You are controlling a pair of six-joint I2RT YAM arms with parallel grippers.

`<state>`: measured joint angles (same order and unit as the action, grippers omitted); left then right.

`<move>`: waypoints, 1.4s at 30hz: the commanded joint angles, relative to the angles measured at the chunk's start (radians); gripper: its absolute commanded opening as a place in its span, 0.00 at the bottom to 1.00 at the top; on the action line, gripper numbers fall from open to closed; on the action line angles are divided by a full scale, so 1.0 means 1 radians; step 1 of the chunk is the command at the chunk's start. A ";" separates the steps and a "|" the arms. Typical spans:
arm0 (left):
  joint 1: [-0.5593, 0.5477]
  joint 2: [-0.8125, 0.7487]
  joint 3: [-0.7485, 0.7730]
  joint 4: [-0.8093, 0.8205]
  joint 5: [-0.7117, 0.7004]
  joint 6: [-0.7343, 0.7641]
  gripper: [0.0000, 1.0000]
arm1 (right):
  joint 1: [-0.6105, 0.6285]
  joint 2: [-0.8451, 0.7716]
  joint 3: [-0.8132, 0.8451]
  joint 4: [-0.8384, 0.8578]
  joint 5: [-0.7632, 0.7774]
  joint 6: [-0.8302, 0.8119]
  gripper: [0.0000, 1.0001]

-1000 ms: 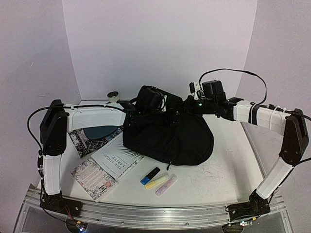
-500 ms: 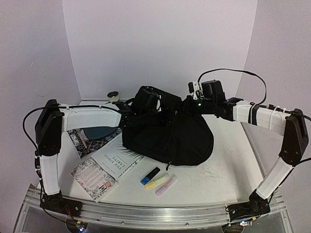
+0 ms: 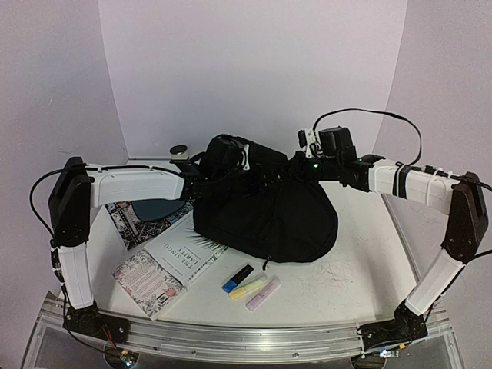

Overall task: Pack the student bag
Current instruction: Grab the student bag from the lower front pocket.

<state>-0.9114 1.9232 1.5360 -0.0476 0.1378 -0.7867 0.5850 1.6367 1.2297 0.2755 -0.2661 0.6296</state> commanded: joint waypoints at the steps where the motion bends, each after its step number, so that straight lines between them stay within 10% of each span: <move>1: -0.002 -0.011 0.012 0.043 0.037 -0.006 0.22 | 0.015 -0.020 0.044 0.077 -0.042 0.005 0.00; 42: -0.030 0.092 0.100 0.041 0.112 -0.004 0.18 | 0.020 -0.009 0.052 0.094 -0.054 0.021 0.00</move>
<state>-0.9283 1.9969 1.5728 -0.0435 0.2168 -0.7933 0.5850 1.6367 1.2297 0.2721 -0.2657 0.6445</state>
